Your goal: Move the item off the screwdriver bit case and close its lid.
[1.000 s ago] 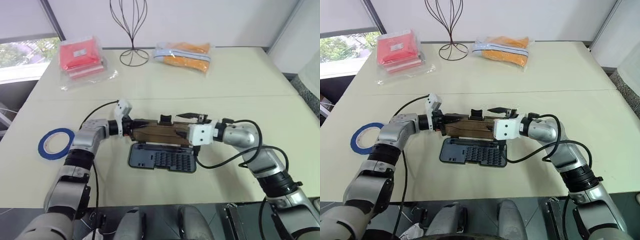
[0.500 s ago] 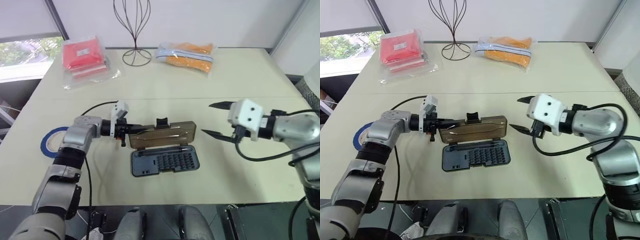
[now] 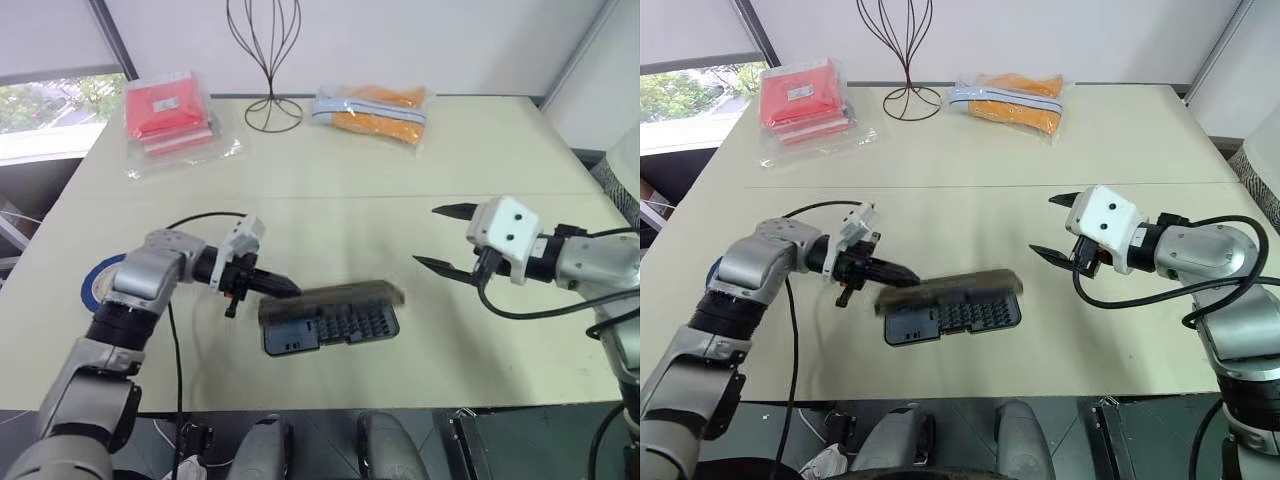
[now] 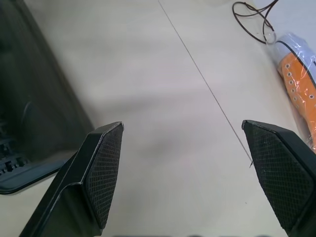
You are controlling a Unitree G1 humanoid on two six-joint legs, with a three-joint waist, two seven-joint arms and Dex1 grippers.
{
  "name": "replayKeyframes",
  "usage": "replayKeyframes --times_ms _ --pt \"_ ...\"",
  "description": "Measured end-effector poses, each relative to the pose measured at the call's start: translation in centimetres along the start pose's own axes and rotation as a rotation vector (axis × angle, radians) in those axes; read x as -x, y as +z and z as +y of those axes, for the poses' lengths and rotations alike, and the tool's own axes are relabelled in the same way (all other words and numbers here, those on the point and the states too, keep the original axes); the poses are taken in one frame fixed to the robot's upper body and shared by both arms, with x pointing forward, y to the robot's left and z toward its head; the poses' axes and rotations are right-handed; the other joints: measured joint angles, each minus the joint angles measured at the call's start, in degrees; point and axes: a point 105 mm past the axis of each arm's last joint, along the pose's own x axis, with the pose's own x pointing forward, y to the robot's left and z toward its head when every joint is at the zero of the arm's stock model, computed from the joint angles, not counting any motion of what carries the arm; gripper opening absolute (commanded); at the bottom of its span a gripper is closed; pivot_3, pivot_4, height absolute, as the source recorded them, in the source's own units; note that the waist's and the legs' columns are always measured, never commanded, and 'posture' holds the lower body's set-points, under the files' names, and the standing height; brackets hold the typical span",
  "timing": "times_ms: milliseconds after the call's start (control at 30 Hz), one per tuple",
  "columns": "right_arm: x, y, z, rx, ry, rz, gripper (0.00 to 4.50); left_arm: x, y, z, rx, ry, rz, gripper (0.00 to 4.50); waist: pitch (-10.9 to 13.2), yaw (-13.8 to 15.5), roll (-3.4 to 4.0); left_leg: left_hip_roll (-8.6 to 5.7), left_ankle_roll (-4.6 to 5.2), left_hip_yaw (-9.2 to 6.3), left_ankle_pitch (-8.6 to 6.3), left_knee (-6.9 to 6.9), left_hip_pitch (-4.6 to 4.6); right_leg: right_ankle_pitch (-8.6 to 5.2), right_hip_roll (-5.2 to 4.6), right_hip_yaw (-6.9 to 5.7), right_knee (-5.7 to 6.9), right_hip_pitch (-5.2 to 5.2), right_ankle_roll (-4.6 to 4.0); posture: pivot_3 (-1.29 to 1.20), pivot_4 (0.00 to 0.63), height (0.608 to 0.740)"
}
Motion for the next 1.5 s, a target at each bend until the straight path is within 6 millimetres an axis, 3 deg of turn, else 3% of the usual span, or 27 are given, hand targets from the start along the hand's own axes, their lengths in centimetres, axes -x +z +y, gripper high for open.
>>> replayKeyframes --times_ms 100,367,700,800,900,1000,1133,1500 --pt "-0.2 -0.2 0.2 -0.005 0.009 0.003 3.98 -1.2 -2.0 -0.2 -0.033 -0.033 0.065 0.0 0.0 0.0 -0.01 0.01 0.0 0.0 0.0 0.0 0.01 0.0 0.0 0.0 0.0 0.01 0.0 0.0 0.15 0.74" --pt "-0.4 -0.1 0.6 -0.011 0.023 -0.001 3.98 -2.2 -2.1 1.3 -0.231 0.017 0.088 0.0 -0.6 0.2 0.28 -0.01 0.03 -0.01 -0.01 0.02 0.36 -0.01 -0.03 0.0 -0.07 0.45 -0.01 0.0 0.15 0.74" --pt "-0.8 1.3 3.4 -0.171 0.202 -0.095 3.98 -1.9 0.7 2.8 -0.097 0.08 -0.016 0.0 -0.6 0.1 0.2 -0.01 0.04 -0.08 -0.01 0.07 0.07 0.0 0.01 -0.02 0.01 0.13 0.0 0.0 0.15 0.74" --pt "-1.4 1.7 5.4 -0.263 0.31 -0.139 3.21 -1.7 2.9 3.5 -0.113 0.093 -0.044 0.0 -0.5 0.2 0.16 -0.01 0.06 -0.09 -0.02 0.07 0.04 0.0 0.02 -0.05 -0.01 0.14 0.0 0.0 0.15 0.74" --pt "-1.9 1.3 7.7 -0.335 0.42 -0.136 1.74 -1.8 3.8 4.2 -0.123 0.102 -0.054 0.0 -0.5 0.1 0.15 -0.02 0.07 -0.06 -0.02 0.07 0.05 0.0 0.02 -0.04 -0.04 0.14 0.0 0.0 0.15 0.74" --pt "-1.9 0.8 10.6 -0.378 0.549 -0.112 0.08 -2.3 3.0 5.6 -0.099 0.144 -0.041 0.0 -0.5 0.1 0.14 -0.01 0.08 -0.06 -0.03 0.06 0.05 -0.01 0.05 -0.05 -0.04 0.14 0.01 0.0 0.15 0.74" --pt "-2.1 0.4 14.3 -0.416 0.701 -0.09 0.03 -3.2 1.8 6.4 -0.075 0.152 -0.014 0.0 -0.4 0.0 0.03 0.0 0.08 -0.04 -0.03 0.07 0.04 -0.01 0.07 -0.04 -0.03 0.11 0.01 0.0 0.15 0.74" --pt "-4.9 0.1 15.6 -0.395 0.629 -0.069 0.03 -4.6 1.8 6.6 -0.078 0.139 -0.006 0.0 -0.4 0.1 -0.07 0.0 0.07 -0.09 -0.02 0.07 0.03 -0.01 0.07 -0.04 -0.01 0.1 0.01 0.0 0.15 0.74"
